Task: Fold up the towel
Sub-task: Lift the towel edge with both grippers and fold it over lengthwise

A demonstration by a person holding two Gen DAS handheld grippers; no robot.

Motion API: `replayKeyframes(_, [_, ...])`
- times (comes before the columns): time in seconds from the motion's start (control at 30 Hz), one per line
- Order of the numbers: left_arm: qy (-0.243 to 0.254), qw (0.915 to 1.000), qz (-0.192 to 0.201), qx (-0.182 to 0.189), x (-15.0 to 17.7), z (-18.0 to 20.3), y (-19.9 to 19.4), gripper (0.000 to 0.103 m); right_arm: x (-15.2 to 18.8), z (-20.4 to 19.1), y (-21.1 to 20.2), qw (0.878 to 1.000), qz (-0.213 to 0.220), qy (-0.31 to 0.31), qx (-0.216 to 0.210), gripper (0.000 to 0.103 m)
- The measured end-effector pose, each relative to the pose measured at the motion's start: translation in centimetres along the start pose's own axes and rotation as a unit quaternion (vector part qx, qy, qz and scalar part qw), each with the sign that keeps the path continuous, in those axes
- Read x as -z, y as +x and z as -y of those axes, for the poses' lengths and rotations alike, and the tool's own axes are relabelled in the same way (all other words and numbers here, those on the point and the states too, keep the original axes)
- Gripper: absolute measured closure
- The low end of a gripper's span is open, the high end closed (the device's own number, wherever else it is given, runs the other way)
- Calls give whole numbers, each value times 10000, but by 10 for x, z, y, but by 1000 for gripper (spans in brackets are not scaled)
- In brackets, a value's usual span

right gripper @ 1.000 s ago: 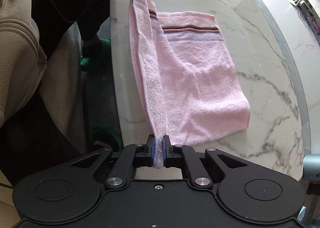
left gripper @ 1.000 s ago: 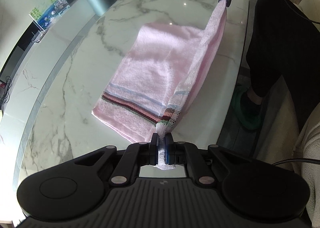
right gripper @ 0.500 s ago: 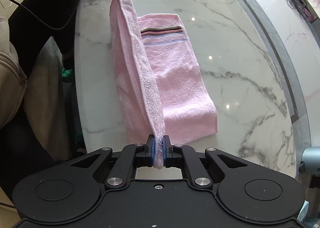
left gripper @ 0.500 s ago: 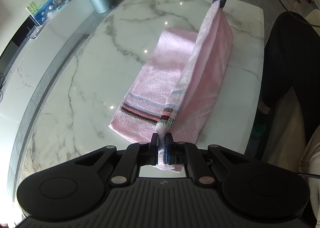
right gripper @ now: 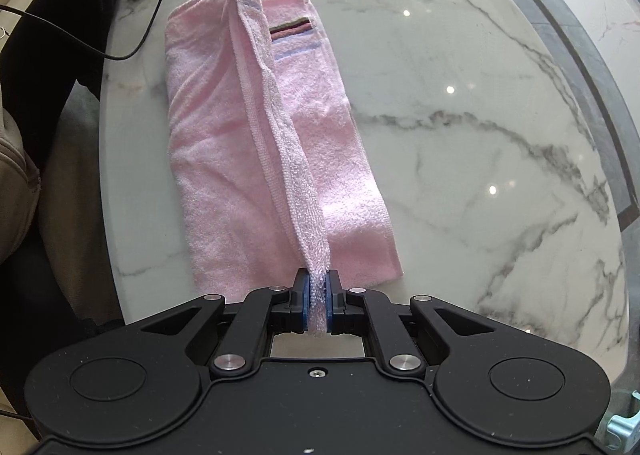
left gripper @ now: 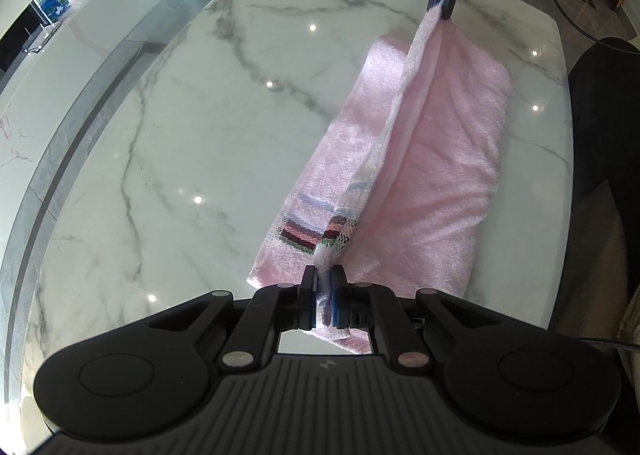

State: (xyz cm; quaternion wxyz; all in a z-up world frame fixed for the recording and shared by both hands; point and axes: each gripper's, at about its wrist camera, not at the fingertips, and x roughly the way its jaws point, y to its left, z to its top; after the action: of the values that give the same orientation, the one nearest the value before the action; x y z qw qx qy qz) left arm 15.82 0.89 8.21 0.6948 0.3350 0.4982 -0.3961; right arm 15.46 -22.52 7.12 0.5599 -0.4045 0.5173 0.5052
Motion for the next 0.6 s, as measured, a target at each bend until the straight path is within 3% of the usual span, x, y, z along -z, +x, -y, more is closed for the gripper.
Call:
replayKeyframes(0.27, [-116,9996,-165,202,-6,-26,34,97,-3,34,20,9994,-44,212,-278,97])
replayKeyframes(0.6, [-390,9986,-215,291,2,-43,49,95,3,56,34,9981,48,553,-278,95])
